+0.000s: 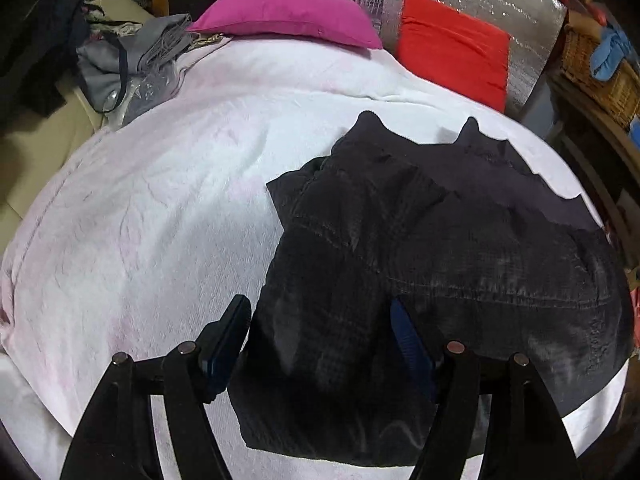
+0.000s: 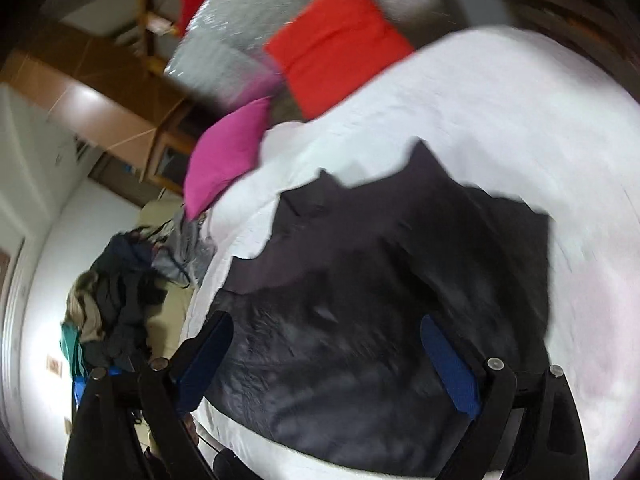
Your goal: Fold large clothes
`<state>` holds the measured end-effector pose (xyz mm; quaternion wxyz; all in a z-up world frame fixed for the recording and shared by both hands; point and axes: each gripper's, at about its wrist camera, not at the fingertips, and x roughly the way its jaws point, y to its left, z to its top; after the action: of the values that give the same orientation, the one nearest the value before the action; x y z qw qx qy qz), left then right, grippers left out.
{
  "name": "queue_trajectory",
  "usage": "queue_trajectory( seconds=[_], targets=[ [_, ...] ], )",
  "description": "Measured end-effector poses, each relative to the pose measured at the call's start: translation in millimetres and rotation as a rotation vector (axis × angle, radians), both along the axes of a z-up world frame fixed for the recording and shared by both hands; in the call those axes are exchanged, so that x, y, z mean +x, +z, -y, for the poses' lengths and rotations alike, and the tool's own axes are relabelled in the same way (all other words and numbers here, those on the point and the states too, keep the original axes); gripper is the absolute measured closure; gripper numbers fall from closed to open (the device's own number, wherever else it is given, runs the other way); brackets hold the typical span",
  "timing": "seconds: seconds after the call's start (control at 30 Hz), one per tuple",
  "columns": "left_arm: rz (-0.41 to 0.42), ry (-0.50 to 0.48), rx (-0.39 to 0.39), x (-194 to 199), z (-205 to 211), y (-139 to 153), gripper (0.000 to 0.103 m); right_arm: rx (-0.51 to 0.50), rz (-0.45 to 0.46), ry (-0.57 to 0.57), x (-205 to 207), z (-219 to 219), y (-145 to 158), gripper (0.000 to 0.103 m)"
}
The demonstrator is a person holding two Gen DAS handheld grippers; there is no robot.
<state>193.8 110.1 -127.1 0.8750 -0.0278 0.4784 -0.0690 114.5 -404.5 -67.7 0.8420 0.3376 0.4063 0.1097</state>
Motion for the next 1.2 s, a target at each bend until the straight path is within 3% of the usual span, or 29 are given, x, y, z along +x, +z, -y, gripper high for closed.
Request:
queue_trajectory(
  seconds=[0.17,0.27,0.43,0.6,0.77,0.93,1.1,1.2],
  targets=[
    [0.008,0.003,0.003,-0.2,3.4,-5.3,0.029,0.032,-0.196,-0.164,30.7,25.4,-60.5,0.006],
    [0.01,-0.003,0.022,-5.4,7.4,0.3,0.029,0.019,-0.151,-0.166,22.3,19.6,-45.6,0.006],
    [0.088,-0.034,0.069,-29.1,21.1,26.1,0.028,-0.214,-0.021,-0.087,-16.1,-27.1,16.1,0.006],
    [0.184,-0.05,0.068,-67.2,38.0,59.2,0.018,-0.44,0.107,-0.073,-76.6,-82.2,57.5,0.0],
    [0.227,-0.034,0.054,-98.2,51.8,79.8,0.014,-0.547,0.096,-0.149,-127.7,-119.6,58.2,0.0],
    [0.217,-0.044,0.043,-123.8,64.2,84.1,0.012,-0.595,0.038,-0.159,-172.1,-156.5,33.6,0.0],
    [0.219,-0.07,0.027,-152.7,76.2,87.8,0.008,-0.702,0.04,-0.209,-192.8,-176.1,27.4,0.0],
    [0.235,-0.083,0.023,-165.1,81.3,92.3,0.007,-0.715,0.062,-0.23,-197.7,-177.3,34.9,0.0]
  ],
)
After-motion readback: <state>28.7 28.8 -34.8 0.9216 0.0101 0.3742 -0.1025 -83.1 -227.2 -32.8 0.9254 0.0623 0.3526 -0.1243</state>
